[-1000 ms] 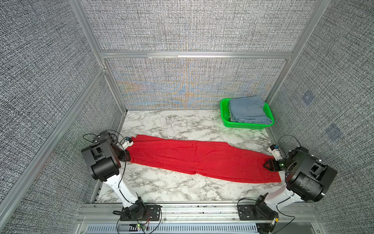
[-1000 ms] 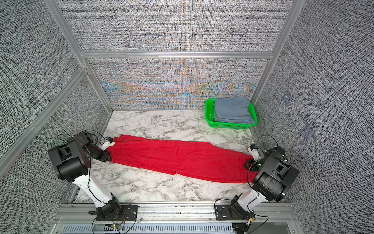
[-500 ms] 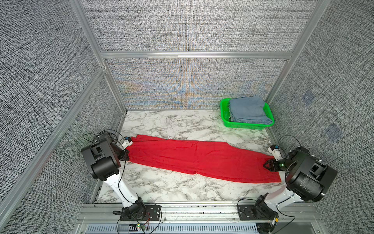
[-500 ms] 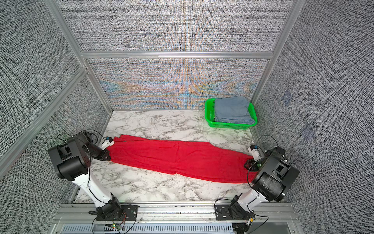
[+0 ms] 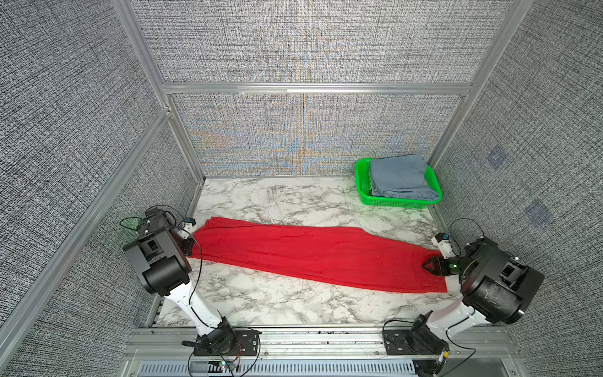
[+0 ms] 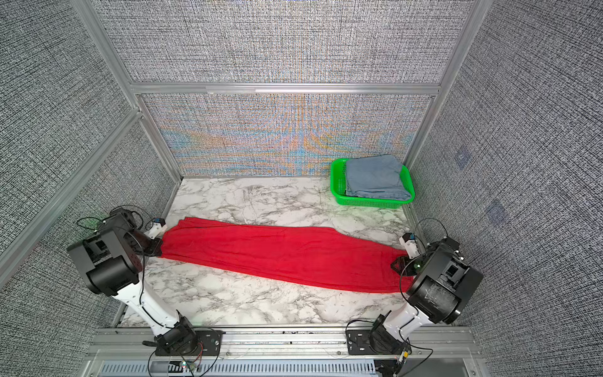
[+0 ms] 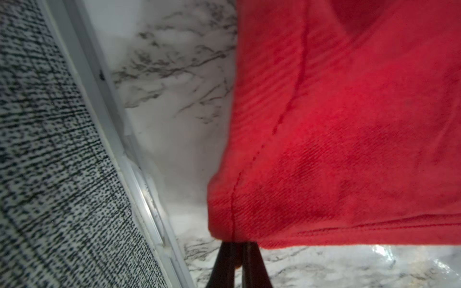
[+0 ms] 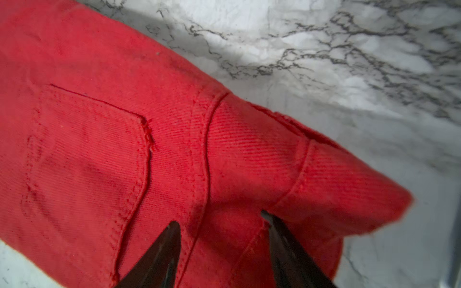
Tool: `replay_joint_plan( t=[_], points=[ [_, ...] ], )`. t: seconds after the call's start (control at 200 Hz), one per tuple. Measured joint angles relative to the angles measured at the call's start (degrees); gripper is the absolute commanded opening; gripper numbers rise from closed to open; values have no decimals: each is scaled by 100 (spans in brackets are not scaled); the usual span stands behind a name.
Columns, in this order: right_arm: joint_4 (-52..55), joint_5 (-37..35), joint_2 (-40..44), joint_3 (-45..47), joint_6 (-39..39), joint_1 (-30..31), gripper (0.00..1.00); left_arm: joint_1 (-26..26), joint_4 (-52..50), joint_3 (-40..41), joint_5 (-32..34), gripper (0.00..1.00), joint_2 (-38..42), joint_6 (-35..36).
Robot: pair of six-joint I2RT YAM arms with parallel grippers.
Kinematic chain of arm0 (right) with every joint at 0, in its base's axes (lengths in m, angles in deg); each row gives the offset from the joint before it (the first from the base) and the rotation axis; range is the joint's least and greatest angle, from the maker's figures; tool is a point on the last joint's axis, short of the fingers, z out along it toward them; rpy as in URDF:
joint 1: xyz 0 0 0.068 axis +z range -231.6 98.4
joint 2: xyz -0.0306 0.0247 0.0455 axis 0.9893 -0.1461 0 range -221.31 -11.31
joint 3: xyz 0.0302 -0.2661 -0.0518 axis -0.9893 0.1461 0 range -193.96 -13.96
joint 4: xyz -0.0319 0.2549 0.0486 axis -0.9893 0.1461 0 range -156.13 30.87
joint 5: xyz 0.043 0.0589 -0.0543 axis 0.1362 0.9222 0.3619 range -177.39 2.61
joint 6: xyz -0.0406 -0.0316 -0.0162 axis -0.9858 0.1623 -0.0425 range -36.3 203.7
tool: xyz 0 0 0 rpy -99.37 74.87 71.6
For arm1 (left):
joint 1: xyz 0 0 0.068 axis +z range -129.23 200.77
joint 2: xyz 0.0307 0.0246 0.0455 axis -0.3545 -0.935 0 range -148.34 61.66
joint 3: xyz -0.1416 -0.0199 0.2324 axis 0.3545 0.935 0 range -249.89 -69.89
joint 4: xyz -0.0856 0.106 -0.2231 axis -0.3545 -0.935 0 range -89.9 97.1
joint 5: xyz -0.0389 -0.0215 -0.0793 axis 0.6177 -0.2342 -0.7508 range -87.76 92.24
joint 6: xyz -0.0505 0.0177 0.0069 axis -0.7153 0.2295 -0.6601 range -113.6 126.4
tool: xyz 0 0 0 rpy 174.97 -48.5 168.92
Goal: Roll up the long pants
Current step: Fold the long pant at the center of the board.
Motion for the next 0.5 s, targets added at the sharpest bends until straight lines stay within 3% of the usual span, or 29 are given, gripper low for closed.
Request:
replay_joint_plan(
  t=[0.15, 0.5],
  points=[
    [20, 76, -17, -4, 0, -7, 61, 22, -9, 17, 76, 3, 33, -15],
    [-61, 76, -28, -4, 0, -28, 61, 81, 444, 94, 782, 47, 396, -87]
  ],
)
